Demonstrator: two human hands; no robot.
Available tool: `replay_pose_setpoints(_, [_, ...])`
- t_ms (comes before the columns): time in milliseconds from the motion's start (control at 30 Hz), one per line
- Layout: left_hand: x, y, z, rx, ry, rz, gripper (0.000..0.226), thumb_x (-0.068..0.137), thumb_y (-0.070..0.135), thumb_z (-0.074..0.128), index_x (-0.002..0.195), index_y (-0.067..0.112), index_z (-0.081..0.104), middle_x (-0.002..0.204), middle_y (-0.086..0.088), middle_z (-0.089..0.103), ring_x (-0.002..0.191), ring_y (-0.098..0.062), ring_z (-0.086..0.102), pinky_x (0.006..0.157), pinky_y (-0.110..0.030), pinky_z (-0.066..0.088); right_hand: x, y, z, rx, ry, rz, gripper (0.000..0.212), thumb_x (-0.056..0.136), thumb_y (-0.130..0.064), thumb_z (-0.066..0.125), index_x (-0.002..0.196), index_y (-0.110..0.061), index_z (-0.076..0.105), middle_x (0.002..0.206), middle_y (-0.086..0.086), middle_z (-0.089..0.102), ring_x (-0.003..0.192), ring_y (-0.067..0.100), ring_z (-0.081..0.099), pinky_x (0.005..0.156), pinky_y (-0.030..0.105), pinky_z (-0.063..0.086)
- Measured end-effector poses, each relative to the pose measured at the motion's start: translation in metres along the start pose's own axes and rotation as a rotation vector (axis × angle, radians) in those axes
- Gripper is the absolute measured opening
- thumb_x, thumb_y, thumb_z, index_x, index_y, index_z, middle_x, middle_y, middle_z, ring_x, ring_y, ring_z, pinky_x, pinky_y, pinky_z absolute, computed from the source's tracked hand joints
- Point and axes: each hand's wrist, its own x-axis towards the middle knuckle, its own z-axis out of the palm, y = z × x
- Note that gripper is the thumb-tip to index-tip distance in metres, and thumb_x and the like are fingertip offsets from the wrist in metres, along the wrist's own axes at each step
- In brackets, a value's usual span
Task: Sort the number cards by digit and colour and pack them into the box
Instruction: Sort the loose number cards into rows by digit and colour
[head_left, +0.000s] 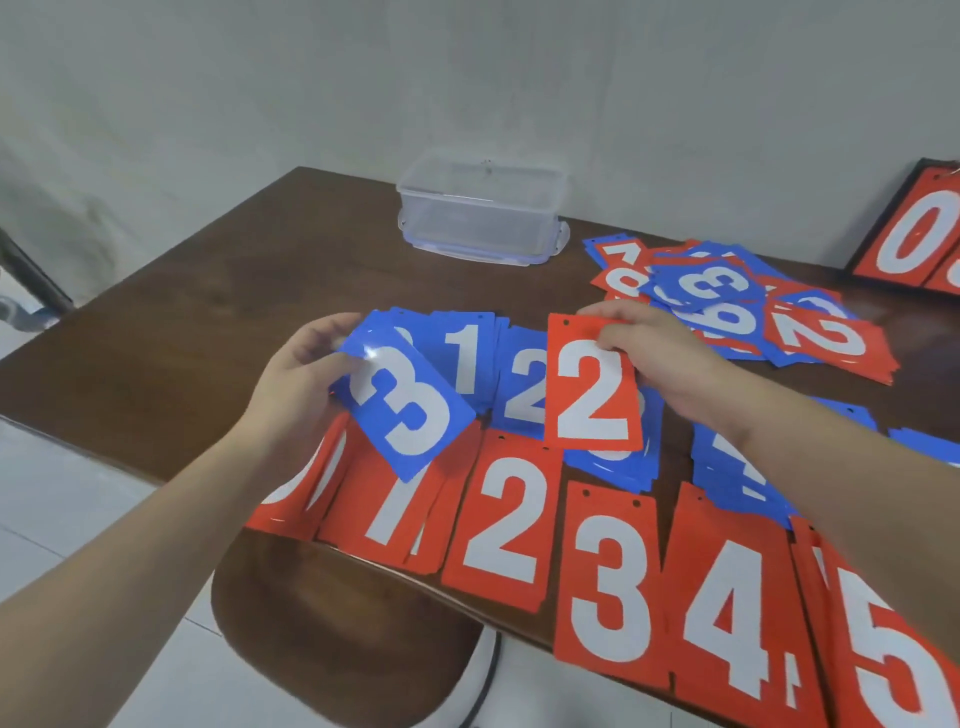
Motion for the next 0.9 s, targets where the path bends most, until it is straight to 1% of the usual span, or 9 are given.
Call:
replay_pose_setpoints(167, [-0.003, -0.006, 0.011, 0.112, -0.121, 0.026, 0.035, 0.081, 0.009, 0.063, 0.112, 0.022, 0.072, 0.117, -0.017, 0.07, 0.097, -0.026, 0.068, 0.088, -0.042, 0.054, -0.016, -0.002, 0.013, -0.062, -0.072, -0.01, 0.027, 0.096, -0.015, 0.058, 0.115, -0.031, 0.068, 0.105, 0.007, 0.076, 0.094, 0.022, 0.074, 0.087, 0.044, 0.06])
replay_pose_setpoints(233, [0.0, -0.005, 0.015, 0.066, -0.118, 0.028, 0.034, 0.084, 0.005, 0.061, 0.115, 0.017, 0.07, 0.115, -0.014, 0.072, 0.098, -0.026, 0.069, 0.087, -0.041, 0.054, -0.027, 0.001, 0.025, -0.125, -0.16, -0.044, 0.019, 0.094, -0.015, 0.064, 0.108, -0.028, 0.07, 0.088, 0.004, 0.076, 0.076, 0.013, 0.072, 0.072, 0.033, 0.06])
replay_pose_setpoints(300, [0.005, -0.003, 0.017, 0.058, -0.118, 0.018, 0.032, 0.093, -0.004, 0.053, 0.116, 0.015, 0.068, 0.112, -0.011, 0.073, 0.097, -0.026, 0.07, 0.084, -0.038, 0.056, -0.036, 0.005, 0.039, -0.24, -0.193, -0.109, 0.013, 0.092, -0.018, 0.07, 0.102, -0.026, 0.07, 0.077, -0.007, 0.068, 0.061, 0.003, 0.06, 0.058, 0.019, 0.048])
replay_pose_setpoints(400, [0.009, -0.002, 0.016, 0.095, -0.138, 0.007, 0.033, 0.097, -0.005, 0.049, 0.114, 0.016, 0.069, 0.113, -0.011, 0.073, 0.1, -0.027, 0.071, 0.085, -0.04, 0.056, -0.039, 0.018, 0.054, -0.461, -0.137, -0.213, 0.012, 0.087, -0.026, 0.074, 0.093, -0.032, 0.065, 0.092, -0.014, 0.067, 0.083, 0.006, 0.063, 0.071, 0.022, 0.048])
replay_pose_setpoints(467, [0.011, -0.002, 0.016, 0.121, -0.141, 0.003, 0.032, 0.097, -0.004, 0.05, 0.114, 0.016, 0.068, 0.114, -0.011, 0.073, 0.1, -0.027, 0.071, 0.087, -0.042, 0.055, -0.039, 0.027, 0.057, -0.655, -0.062, -0.315, 0.016, 0.084, -0.032, 0.075, 0.087, -0.035, 0.06, 0.096, -0.016, 0.061, 0.098, 0.011, 0.055, 0.081, 0.025, 0.044])
replay_pose_setpoints(533, [0.014, -0.002, 0.018, 0.141, -0.133, 0.007, 0.031, 0.098, -0.002, 0.051, 0.114, 0.017, 0.068, 0.115, -0.012, 0.072, 0.098, -0.026, 0.071, 0.088, -0.045, 0.053, -0.039, 0.034, 0.056, -0.785, -0.015, -0.389, 0.021, 0.082, -0.038, 0.077, 0.089, -0.037, 0.056, 0.1, -0.014, 0.052, 0.1, 0.013, 0.042, 0.088, 0.029, 0.039])
replay_pose_setpoints(700, [0.019, -0.004, 0.035, 0.177, -0.148, 0.013, 0.028, 0.087, 0.009, 0.063, 0.099, 0.031, 0.075, 0.107, -0.008, 0.074, 0.095, -0.031, 0.067, 0.087, -0.058, 0.047, -0.036, 0.044, 0.032, -0.701, 0.065, -0.391, 0.013, 0.09, -0.045, 0.069, 0.089, -0.036, 0.059, 0.101, -0.013, 0.058, 0.105, 0.013, 0.046, 0.093, 0.029, 0.037])
replay_pose_setpoints(800, [0.021, -0.006, 0.062, 0.198, -0.212, -0.011, 0.03, 0.085, 0.016, 0.067, 0.111, 0.028, 0.073, 0.117, -0.014, 0.072, 0.111, -0.04, 0.066, 0.103, -0.07, 0.039, -0.039, 0.056, 0.003, -0.59, 0.145, -0.311, 0.005, 0.094, -0.034, 0.066, 0.089, -0.033, 0.064, 0.101, -0.013, 0.061, 0.105, 0.011, 0.048, 0.087, 0.027, 0.039])
replay_pose_setpoints(900, [0.025, -0.01, 0.102, 0.226, -0.286, -0.009, 0.025, 0.094, 0.007, 0.064, 0.114, 0.022, 0.07, 0.112, -0.013, 0.074, 0.11, -0.036, 0.068, 0.103, -0.065, 0.045, -0.044, 0.069, -0.029, -0.472, 0.201, -0.301, 0.011, 0.094, -0.024, 0.064, 0.087, -0.032, 0.065, 0.096, -0.014, 0.066, 0.095, 0.002, 0.058, 0.08, 0.021, 0.041])
